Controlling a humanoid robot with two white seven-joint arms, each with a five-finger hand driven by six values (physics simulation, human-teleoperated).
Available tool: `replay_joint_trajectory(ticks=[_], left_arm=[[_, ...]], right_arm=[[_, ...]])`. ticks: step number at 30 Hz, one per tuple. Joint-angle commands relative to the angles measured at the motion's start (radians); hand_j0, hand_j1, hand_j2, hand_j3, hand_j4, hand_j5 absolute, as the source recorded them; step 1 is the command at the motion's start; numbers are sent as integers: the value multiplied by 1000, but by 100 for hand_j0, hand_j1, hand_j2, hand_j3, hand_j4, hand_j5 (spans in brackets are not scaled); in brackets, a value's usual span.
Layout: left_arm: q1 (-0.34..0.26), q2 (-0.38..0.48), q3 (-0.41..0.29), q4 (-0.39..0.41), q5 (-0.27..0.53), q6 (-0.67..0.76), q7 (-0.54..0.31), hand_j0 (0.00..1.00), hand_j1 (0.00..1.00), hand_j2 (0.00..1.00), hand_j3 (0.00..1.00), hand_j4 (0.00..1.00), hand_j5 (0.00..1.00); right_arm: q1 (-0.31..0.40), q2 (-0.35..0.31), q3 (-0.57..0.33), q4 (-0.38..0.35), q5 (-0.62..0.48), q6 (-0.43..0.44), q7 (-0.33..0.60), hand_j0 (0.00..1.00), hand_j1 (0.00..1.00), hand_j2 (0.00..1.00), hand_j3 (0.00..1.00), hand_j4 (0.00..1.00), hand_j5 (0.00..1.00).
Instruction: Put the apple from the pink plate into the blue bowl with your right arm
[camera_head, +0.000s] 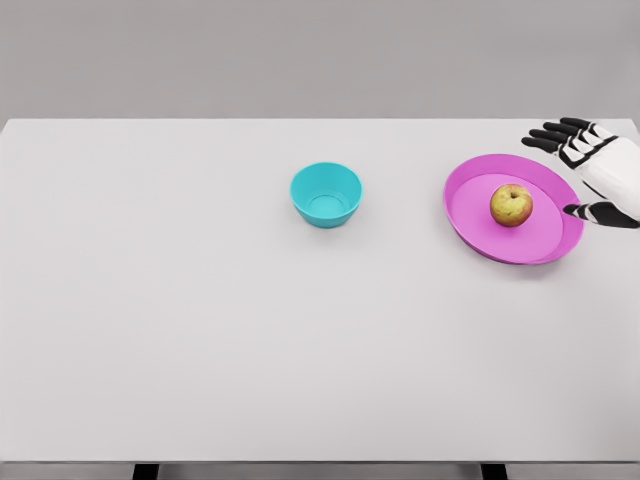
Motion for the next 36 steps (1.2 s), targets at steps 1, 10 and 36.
replay_joint_trajectory(ticks=[1, 10, 36], left_arm=[[0, 0, 0, 0, 0, 0, 0, 100, 100, 100, 100, 100, 100], [0, 0, 0, 0, 0, 0, 0, 100, 100, 100, 100, 100, 100], [0, 0, 0, 0, 0, 0, 0, 100, 100, 100, 100, 100, 100]], right_arm=[[0, -5, 0, -2, -5, -1, -1, 100, 100, 100, 100, 100, 100], [-127, 23, -20, 78, -12, -1, 458, 100, 100, 100, 100, 100, 100], [-512, 249, 319, 409, -7, -1, 762, 100, 100, 100, 100, 100, 100]])
